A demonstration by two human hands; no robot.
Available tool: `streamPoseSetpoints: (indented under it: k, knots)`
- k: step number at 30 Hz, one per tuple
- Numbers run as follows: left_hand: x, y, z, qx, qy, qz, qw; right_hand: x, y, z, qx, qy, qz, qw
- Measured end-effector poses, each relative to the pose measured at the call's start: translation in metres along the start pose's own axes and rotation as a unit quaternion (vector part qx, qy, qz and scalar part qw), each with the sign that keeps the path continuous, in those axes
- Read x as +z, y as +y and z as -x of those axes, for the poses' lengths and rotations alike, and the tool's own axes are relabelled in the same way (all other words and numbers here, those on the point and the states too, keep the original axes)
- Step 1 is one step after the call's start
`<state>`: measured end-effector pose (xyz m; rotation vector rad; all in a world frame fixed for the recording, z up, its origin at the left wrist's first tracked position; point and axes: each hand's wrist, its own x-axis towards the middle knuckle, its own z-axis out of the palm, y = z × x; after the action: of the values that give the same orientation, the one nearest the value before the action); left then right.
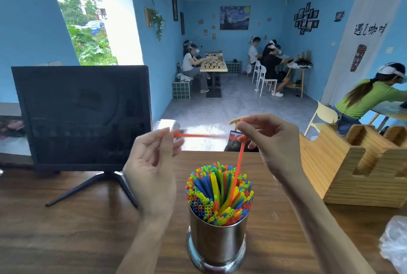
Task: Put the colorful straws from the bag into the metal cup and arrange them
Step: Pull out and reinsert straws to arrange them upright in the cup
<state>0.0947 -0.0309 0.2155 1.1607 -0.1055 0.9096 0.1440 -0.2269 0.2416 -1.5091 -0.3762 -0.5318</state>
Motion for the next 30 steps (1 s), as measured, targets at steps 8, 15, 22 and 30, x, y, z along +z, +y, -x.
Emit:
streamPoseSetpoints:
  k: [8, 15, 22, 30]
  knots:
    - [0.023, 0.008, -0.003, 0.047, -0.194, -0.128, 0.972, 0.025, -0.018, 0.010, -0.072, -0.077, 0.001, 0.994]
    - [0.029, 0.012, -0.005, -0.014, -0.233, -0.067, 0.970, 0.031, -0.010, 0.006, 0.019, -0.084, -0.140, 0.986]
    - [0.034, 0.011, -0.018, -0.023, -0.269, -0.109, 0.957, 0.030, 0.003, 0.004, 0.167, -0.137, -0.261, 0.941]
    - [0.031, 0.009, -0.034, -0.050, -0.320, -0.107, 0.940, 0.019, 0.004, 0.011, 0.193, -0.217, -0.193, 0.937]
